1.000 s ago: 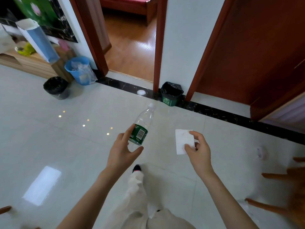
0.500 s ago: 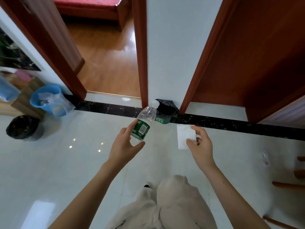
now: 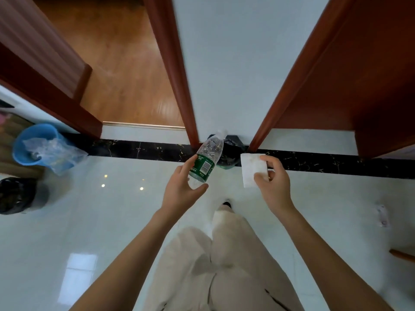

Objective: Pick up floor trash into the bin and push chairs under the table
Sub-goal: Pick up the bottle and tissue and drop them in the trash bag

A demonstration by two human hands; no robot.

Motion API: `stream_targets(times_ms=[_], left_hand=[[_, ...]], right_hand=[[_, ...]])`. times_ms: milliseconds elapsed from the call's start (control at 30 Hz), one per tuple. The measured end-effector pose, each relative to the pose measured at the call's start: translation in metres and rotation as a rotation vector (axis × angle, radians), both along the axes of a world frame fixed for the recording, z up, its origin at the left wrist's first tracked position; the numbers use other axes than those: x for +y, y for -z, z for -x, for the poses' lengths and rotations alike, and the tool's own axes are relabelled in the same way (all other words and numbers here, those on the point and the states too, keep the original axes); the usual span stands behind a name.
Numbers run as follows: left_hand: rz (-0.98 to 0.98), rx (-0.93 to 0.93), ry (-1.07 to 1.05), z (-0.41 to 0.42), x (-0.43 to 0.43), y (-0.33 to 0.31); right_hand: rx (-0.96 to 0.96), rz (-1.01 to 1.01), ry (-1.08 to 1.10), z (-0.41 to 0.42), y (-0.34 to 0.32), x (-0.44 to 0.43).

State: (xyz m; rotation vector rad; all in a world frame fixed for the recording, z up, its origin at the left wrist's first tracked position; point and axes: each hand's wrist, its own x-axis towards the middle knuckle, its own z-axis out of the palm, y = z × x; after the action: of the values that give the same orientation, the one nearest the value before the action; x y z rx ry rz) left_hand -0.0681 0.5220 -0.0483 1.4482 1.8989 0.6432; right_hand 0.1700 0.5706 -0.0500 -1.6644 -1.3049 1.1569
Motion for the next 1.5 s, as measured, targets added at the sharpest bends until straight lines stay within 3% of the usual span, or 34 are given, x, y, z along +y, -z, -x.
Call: stream_targets(times_ms=[200, 367, 533, 767, 967, 1133, 1500], left_hand=[[0.131, -0.011, 0.018, 0.026, 0.083, 0.038], [0.212, 0.008, 0.089, 0.047, 0.144, 0.108], [0.207, 0.085, 0.183, 0.058, 0.198, 0.220], [0.179, 0.056, 0.211, 0.051, 0.238, 0.405], [0.196, -0.001, 0.047, 0.029, 0.239, 0.515], [0.243, 0.005, -0.092, -0.001, 0.233, 0.548], [0.346, 0.075, -0.134, -0.025, 0.269, 0.548]], right_hand=[[-0.013, 0.092, 0.089, 0.016, 0.043, 0.075], [-0.009, 0.157, 0.180, 0.037, 0.114, 0.118], [-0.007, 0.164, 0.223, 0.053, 0.220, 0.152], [0.002, 0.141, 0.264, 0.050, 0.391, 0.187], [0.024, 0.147, 0.204, 0.038, 0.496, 0.205], [-0.024, 0.140, 0.084, 0.028, 0.531, 0.225], [-0.022, 0.164, 0.063, 0.009, 0.534, 0.251]])
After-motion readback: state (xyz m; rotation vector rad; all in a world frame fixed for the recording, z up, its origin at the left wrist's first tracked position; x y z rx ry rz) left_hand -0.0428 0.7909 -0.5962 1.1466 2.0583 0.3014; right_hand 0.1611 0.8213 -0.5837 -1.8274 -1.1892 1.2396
